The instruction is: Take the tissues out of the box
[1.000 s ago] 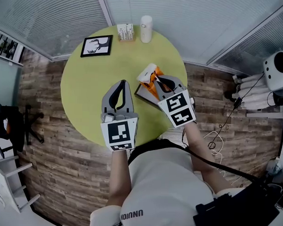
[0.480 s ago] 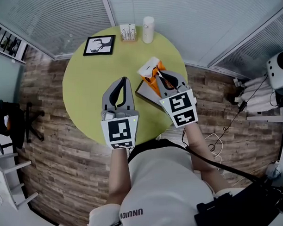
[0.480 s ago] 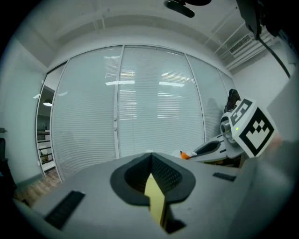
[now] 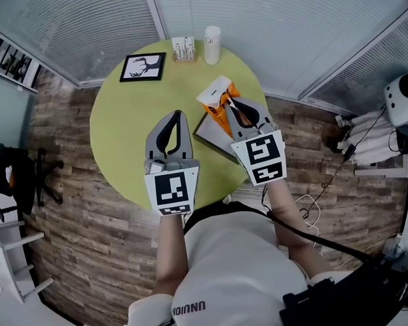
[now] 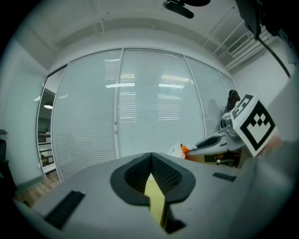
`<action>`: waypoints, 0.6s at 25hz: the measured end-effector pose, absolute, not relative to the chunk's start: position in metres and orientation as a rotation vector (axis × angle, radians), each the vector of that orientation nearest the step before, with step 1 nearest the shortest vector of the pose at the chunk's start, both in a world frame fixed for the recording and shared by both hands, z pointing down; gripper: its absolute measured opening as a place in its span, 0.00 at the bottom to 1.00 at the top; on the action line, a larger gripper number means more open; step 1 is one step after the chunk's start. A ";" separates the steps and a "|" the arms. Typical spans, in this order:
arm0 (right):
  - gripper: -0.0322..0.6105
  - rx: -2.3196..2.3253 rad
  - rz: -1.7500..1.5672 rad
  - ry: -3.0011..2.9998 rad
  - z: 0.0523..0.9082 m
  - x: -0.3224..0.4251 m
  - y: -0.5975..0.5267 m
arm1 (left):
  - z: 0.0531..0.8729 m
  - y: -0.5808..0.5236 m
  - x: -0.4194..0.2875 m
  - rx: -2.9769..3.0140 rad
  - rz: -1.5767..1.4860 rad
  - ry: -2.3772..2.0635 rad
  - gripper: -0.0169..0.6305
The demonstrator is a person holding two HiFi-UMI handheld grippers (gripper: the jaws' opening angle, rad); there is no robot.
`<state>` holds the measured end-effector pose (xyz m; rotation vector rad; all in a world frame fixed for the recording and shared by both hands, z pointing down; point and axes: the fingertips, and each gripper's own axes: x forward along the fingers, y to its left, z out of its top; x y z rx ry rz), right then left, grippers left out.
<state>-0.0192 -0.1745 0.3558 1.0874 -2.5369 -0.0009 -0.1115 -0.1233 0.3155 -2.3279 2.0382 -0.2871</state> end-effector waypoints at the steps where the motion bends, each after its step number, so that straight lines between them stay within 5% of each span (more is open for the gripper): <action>1: 0.09 1.091 -0.008 -2.540 0.355 -0.019 -0.175 | 0.315 -0.123 -0.111 -2.326 -0.284 2.039 0.05; 15: 0.09 1.121 -0.065 -2.550 0.348 -0.016 -0.175 | 0.309 -0.123 -0.116 -2.297 -0.247 2.082 0.05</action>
